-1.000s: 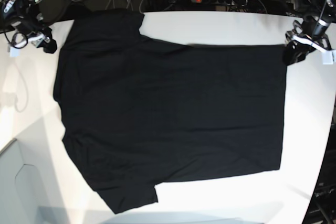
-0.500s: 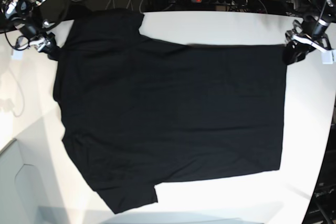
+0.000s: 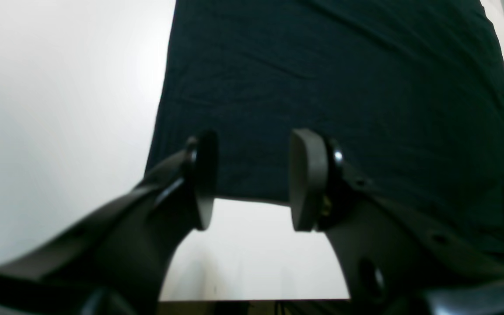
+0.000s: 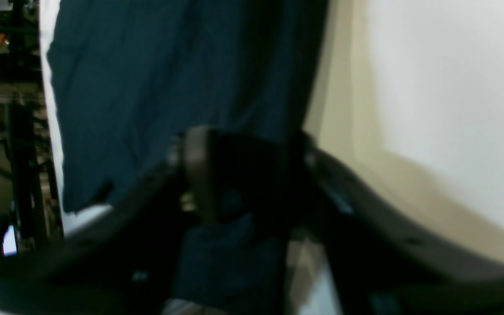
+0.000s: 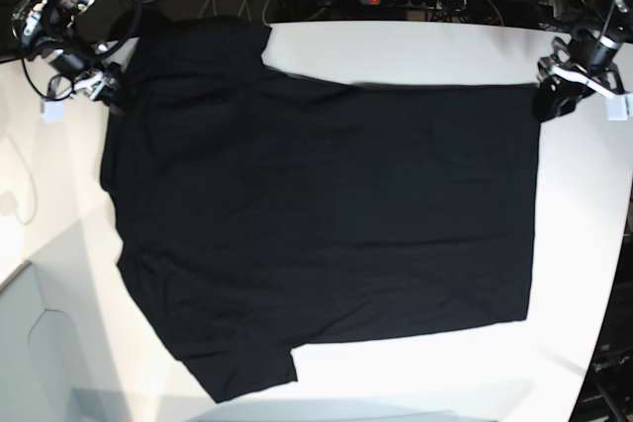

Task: Fold the T-shirt properly
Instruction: 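Close both grippers on the shoulder corners of the black shirt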

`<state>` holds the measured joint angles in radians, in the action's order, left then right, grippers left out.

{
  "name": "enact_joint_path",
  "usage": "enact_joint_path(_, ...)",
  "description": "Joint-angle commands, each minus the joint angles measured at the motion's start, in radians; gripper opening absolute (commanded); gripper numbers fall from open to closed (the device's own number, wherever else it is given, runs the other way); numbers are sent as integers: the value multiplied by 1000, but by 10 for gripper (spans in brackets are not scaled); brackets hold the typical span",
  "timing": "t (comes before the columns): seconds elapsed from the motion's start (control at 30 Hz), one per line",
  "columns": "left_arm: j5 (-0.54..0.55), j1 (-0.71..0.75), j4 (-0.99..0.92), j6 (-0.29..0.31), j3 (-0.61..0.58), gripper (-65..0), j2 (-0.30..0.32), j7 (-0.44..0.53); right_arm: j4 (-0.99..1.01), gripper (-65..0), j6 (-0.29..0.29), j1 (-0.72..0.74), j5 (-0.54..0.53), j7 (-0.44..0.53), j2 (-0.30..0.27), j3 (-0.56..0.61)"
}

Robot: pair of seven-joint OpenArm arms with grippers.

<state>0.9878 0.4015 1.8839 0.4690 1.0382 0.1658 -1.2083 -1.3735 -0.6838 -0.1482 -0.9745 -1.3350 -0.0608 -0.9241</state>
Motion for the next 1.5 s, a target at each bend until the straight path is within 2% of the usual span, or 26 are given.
enact_joint_path(0.0,18,3,13,6,4,-384,15,17,3,-492,-14,-14,81,-61,-1,15)
enact_joint_path(0.1,23,3,13,6,6,-384,19,17,3,-650,-14,-9,81,-61,-3,40)
enact_joint_path(0.23,27,3,12,6,7,-383,24,17,3,-650,-14,-8,81,-61,-3,67)
enact_joint_path(0.4,59,-16,-65,7,106,-365,30,6,3,-650,-14,-6,81,-61,-4,66)
enact_joint_path(0.57,184,-20,-321,7,123,-241,137,-46,4,-650,-14,-4,82,-61,-17,64)
enact_joint_path(0.73,242,-40,-571,14,90,-239,212,-49,4,-650,-14,-3,82,-61,-17,64)
enact_joint_path(0.8,236,-54,-633,56,66,-239,226,-49,4,-650,-14,-3,82,-61,-17,64)
enact_joint_path(0.87,233,-57,-669,76,46,-239,226,-44,6,-650,-14,-3,82,-61,-17,64)
enact_joint_path(1.17,231,-100,-692,75,-60,-239,217,-38,4,-650,-14,-3,82,-61,-17,64)
enact_joint_path(1.33,227,-134,-694,73,-77,-239,194,-37,4,-650,-14,-4,82,-61,-15,64)
enact_joint_path(1.47,139,-177,-694,73,-78,-239,174,-37,4,-650,-14,-3,82,-61,-14,64)
